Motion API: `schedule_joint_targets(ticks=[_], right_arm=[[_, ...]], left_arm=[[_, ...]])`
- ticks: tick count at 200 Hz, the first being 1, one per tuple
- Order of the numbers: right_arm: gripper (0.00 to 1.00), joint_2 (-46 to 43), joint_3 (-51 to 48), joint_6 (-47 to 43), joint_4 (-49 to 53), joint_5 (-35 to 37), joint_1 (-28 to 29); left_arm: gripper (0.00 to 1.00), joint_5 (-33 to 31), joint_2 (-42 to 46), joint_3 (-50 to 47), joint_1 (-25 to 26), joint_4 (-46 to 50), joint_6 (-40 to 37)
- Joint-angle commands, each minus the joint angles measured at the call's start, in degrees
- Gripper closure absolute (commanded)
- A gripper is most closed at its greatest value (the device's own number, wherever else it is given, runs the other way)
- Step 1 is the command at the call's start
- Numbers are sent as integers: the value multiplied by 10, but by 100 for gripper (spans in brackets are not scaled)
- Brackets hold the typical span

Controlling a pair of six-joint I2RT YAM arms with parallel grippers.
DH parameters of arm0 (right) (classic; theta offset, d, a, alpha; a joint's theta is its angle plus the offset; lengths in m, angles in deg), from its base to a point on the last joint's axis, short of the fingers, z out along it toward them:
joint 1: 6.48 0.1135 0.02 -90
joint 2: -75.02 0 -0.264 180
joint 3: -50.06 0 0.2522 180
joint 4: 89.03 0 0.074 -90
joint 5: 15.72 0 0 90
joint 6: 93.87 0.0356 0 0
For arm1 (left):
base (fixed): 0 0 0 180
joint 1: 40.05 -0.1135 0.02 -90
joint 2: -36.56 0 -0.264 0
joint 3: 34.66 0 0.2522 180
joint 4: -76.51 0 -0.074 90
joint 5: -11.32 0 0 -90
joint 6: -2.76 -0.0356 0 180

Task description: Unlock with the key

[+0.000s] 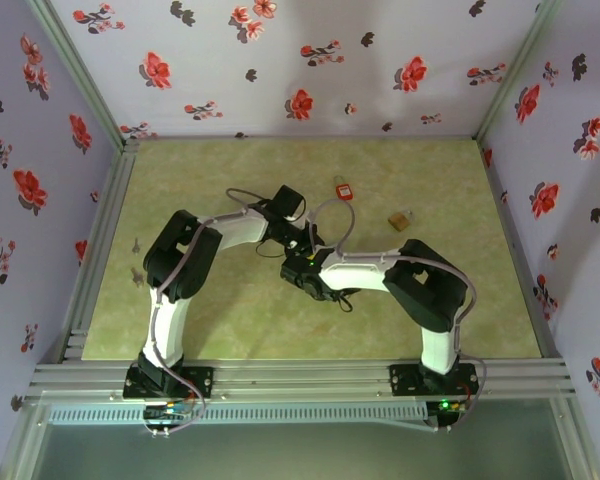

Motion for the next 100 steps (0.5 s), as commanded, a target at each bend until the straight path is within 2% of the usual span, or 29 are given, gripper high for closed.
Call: schedule_joint_targets(ticks=[1,13,29,41,65,100], right_arm=[[92,46,-10,-38,46,42,33],[91,49,-11,-31,41,38,38],[87,51,-12,-27,33,29,42],[85,54,-11,-21,31,26,46],[75,48,-15,-8,19,7,47],[56,20,-29,12,-2,-32,50]], left_arm=[[87,1,12,0,13,8,67],[81,-1,17,-4,11,8,66],[65,-7,25,-12,7,9,69],[58,-13,35,-24,1,1,77],[42,-23,57,-38,-16,-3,86],[33,-33,79,-27,-42,11,87]])
